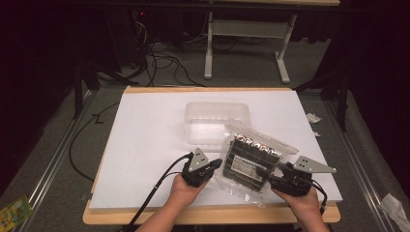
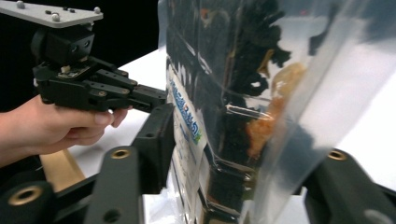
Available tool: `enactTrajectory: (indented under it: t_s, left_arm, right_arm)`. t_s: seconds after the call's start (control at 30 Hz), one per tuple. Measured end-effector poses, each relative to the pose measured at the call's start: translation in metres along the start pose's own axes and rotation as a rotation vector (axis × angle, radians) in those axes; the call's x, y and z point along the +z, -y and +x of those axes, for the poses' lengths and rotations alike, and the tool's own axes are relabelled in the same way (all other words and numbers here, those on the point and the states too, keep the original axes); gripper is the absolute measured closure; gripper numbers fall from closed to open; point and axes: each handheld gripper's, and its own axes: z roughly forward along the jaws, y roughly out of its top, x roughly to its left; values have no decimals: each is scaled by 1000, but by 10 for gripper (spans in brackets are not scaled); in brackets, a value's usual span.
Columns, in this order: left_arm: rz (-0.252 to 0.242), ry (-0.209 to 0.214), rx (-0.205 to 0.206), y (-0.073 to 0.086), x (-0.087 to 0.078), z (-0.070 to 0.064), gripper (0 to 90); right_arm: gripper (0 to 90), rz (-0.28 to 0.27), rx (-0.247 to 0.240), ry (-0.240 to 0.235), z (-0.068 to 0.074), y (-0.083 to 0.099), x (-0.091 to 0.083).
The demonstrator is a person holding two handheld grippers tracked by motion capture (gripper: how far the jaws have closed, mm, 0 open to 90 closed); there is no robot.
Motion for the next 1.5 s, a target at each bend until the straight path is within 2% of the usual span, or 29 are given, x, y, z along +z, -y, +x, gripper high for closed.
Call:
enactTrajectory:
  t_s: [0.03,0.1,0.17,0.23,0.27,0.3,0.33,0.37,0.5,0.57,0.67,0.7,0.8,0.9,0.97,1.0,1.03,1.1,1.13,1.17,1.2,1.27,1.33,1.5]
  left_arm:
    - [0,0,0,0,0,0,897]
    - [0,-1,1,0,0,0,896]
    - [0,-2,4,0,-1,-1,892]
    - [8,-7,16,1,-1,-1,890]
    - [9,-13,16,1,0,-2,886]
    - [9,-13,16,1,0,-2,882]
    - [18,-18,13,1,0,-2,875]
    - [18,-18,13,1,0,-2,862]
    - [36,-36,-7,2,0,2,722]
    - [41,-45,-41,3,-5,8,620]
    - [44,-50,-54,5,-10,12,547]
    - [47,-54,-53,5,-13,13,547]
    - [49,-83,-52,7,-28,20,465]
    - [64,-65,-52,9,-40,26,408]
    - [62,-78,-42,9,-45,27,378]
    - [63,-98,-35,12,-56,29,366]
    - [63,-98,-35,12,-56,29,358]
    - [74,-127,-15,18,-70,30,345]
    - [89,-147,-4,24,-82,31,341]
    - [89,-147,-4,24,-82,31,337]
    - [95,-150,-2,28,-89,32,337]
    - [102,-149,-9,37,-102,34,333]
    - [116,-166,-23,49,-116,37,330]
    - [96,-164,-54,48,-123,40,322]
  right_arm:
    - [507,0,0,0,0,0,0]
    - [577,10,-12,-25,1,0,1]
    - [599,10,-13,-29,2,0,1]
    - [672,10,-30,-35,3,0,0]
    - [699,14,-24,-56,3,-1,-1]
    - [699,14,-24,-56,3,-1,-1]
    - [731,24,-18,-90,3,-1,-2]
    - [736,26,-21,-104,3,-1,-2]
    - [745,32,-21,-112,6,-3,-2]
    - [748,39,-31,-109,8,-3,-3]
    - [748,40,-32,-109,8,-4,-3]
    - [748,40,-32,-109,8,-4,-3]
    - [748,43,-27,-109,8,-3,-3]
    - [748,43,-28,-107,8,-3,-3]
    - [748,43,-30,-107,9,-3,-3]
    - [748,45,-31,-105,10,-3,-4]
    - [748,45,-31,-105,10,-3,-4]
    - [749,49,-38,-103,12,-4,-4]
    - [750,54,-35,-100,13,-4,-5]
    - [750,54,-35,-100,13,-4,-5]
    - [750,55,-40,-96,13,-4,-4]
    - [751,57,-39,-95,14,-5,-4]
    - [751,55,-46,-99,15,-7,-5]
    - [753,45,-34,-94,16,-10,-6]
